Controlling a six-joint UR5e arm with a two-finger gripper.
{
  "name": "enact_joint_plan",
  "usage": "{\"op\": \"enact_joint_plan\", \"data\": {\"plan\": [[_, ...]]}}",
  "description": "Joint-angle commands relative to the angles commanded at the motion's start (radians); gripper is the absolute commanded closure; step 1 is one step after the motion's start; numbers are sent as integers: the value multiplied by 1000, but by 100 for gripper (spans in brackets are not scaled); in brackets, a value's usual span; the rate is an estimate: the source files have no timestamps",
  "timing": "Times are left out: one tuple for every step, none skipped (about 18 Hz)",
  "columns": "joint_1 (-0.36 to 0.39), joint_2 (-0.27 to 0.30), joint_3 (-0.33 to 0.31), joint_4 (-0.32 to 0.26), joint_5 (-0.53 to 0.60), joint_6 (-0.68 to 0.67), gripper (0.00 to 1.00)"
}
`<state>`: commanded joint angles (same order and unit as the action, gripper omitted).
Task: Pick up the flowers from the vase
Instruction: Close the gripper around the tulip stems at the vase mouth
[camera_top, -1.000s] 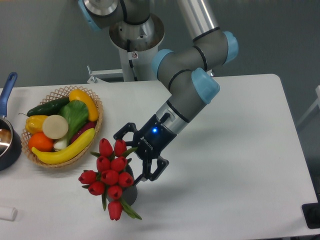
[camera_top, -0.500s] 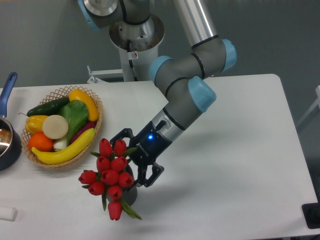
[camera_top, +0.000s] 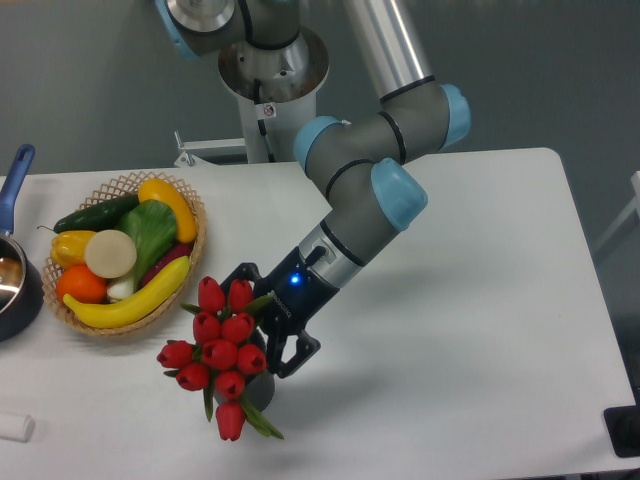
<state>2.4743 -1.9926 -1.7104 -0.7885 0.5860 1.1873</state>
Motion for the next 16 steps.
{"op": "enact_joint_plan", "data": {"plan": [[0,0,-2,0,0,-2,45],[2,0,-2,0,0,-2,46],[2,0,-2,0,-2,-2,47],[2,2,-2,0,-2,-2,50],[2,3,-2,0,-6,-3,51],[3,5,-2,0,-8,-5,51],[3,6,-2,0,-8,-9,53],[3,8,-2,0,-8,-9,53],[3,9,-2,0,-9,-9,56],[5,11,0,2,-9,-11,57],[5,11,0,2,-9,-11,57],[6,11,0,2,-9,-14,57],[8,12,-2,2,-11,-14,57],[8,14,0,0,-11,-14,57],[11,14,-2,0,-11,-14,57],[11,15,-2,0,-12,-20,57]]}}
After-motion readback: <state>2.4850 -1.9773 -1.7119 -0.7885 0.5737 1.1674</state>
